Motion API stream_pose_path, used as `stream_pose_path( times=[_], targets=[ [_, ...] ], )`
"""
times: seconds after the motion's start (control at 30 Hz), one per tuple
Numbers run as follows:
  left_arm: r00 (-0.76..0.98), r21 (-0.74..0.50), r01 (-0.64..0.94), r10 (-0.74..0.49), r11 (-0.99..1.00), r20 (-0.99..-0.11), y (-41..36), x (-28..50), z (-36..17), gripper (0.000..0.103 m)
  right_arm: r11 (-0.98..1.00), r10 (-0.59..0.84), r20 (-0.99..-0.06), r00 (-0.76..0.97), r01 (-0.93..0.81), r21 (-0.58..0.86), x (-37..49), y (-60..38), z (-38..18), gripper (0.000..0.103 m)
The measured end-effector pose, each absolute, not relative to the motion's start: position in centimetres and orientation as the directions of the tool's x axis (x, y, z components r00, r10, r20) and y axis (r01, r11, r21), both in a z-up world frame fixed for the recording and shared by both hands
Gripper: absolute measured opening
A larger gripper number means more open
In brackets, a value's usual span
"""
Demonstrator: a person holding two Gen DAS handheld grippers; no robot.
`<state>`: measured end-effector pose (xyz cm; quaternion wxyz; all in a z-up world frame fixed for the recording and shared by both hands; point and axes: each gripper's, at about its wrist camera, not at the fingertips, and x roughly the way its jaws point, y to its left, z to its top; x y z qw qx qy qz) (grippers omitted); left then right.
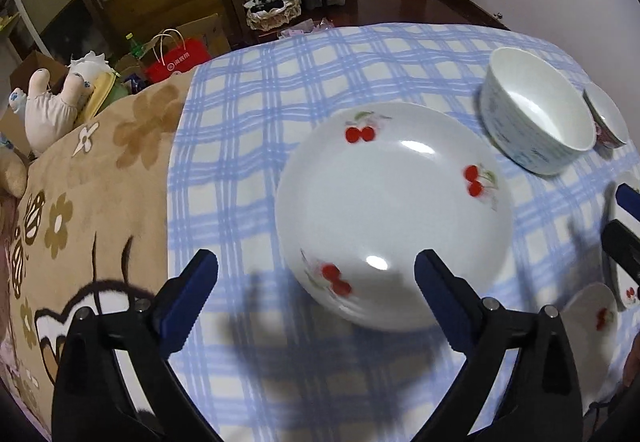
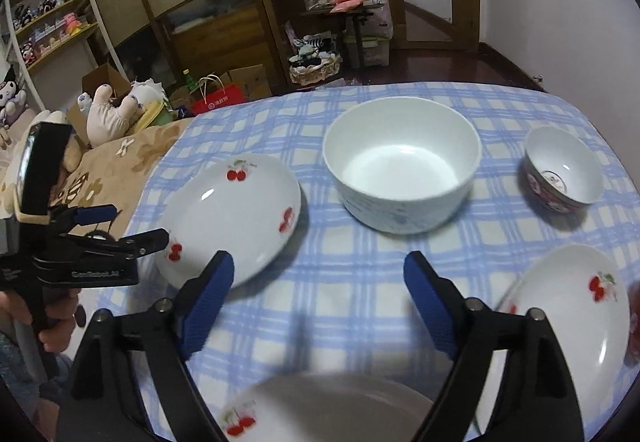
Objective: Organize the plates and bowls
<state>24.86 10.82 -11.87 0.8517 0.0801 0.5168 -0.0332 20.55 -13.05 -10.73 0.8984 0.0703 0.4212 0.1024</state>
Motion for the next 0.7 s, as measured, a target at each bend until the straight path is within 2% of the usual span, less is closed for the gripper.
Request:
stream_pose_path(
  times=[0.23,0.57,0.67,0.7],
  targets=[
    [0.405,0.070,0.162,-0.002,0.984,-0.914,11.7,27.9,-13.9,0.097,0.962,0.270,-0.772,0.575,-0.131,0.239,23.9,-11.3,-12.6,0.092],
    [0.355,0.033,0.114,-0.010,0.993,-0.935,12.8,30.1,-16.6,0.097,0.958,0.283,-0.795,0.537,-0.120,0.260,26.6,-10.1,-15.5,0.092],
    [0.326,-0.004,0.125,-0.045,0.992,-0.944,13.0,30.5,-17.5,0.097,0.960,0.275,-0.807,0.522,-0.107,0.258,27.1,-10.0,-16.3,0.079],
    [0.323,-0.008,0.129,-0.049,0.992,-0.945,13.0,30.5,-17.7,0.093,0.961,0.272,-0.814,0.512,-0.106,0.254,27.2,-10.0,-16.5,0.071]
  ],
)
